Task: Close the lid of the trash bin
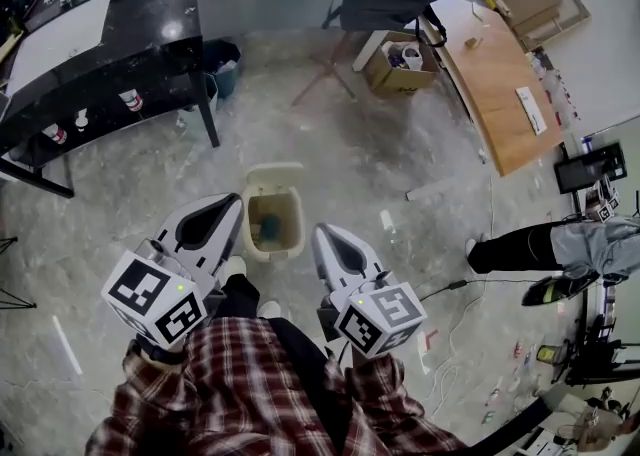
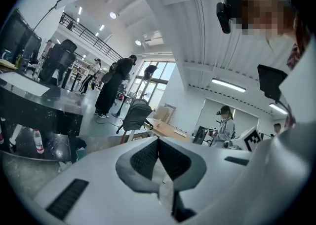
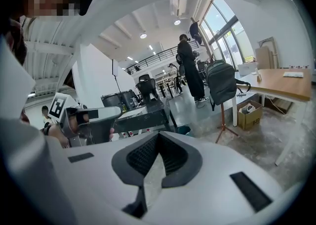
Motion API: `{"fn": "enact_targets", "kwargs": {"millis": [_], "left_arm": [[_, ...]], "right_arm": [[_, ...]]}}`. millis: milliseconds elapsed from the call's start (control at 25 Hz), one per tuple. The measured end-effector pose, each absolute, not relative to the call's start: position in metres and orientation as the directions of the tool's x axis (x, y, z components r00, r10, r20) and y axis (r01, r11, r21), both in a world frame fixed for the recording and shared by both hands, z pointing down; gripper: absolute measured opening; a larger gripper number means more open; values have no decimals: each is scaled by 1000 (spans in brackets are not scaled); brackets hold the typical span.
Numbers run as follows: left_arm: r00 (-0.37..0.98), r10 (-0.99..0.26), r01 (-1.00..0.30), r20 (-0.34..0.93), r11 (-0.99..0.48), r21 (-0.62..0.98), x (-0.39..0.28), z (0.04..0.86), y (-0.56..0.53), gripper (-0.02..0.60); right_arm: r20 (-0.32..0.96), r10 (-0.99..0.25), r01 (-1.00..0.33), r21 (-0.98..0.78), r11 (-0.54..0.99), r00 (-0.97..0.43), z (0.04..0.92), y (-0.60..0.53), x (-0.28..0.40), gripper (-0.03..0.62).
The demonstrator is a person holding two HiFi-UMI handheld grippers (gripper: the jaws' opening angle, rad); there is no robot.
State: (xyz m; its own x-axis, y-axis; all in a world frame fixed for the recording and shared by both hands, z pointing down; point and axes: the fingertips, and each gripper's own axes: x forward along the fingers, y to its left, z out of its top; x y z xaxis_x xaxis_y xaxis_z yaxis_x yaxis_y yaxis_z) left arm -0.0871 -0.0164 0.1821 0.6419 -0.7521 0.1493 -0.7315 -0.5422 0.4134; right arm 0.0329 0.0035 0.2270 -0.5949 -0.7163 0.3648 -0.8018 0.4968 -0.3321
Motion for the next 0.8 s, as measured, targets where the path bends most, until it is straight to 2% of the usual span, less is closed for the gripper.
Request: {"fn": "enact_targets", "kwargs": {"millis": [280,800], "left_arm": [[694,-682,-703,232,-572,422,-104,214,-65,12],[690,-626,-715,364,-510,478,-81,315,-97,12]], "right_arm": [[386,-739,-829,-349,437,-552,240,-46,8,12],[511,-635,-813,-421,403,-580,335,-63,23,12]]}}
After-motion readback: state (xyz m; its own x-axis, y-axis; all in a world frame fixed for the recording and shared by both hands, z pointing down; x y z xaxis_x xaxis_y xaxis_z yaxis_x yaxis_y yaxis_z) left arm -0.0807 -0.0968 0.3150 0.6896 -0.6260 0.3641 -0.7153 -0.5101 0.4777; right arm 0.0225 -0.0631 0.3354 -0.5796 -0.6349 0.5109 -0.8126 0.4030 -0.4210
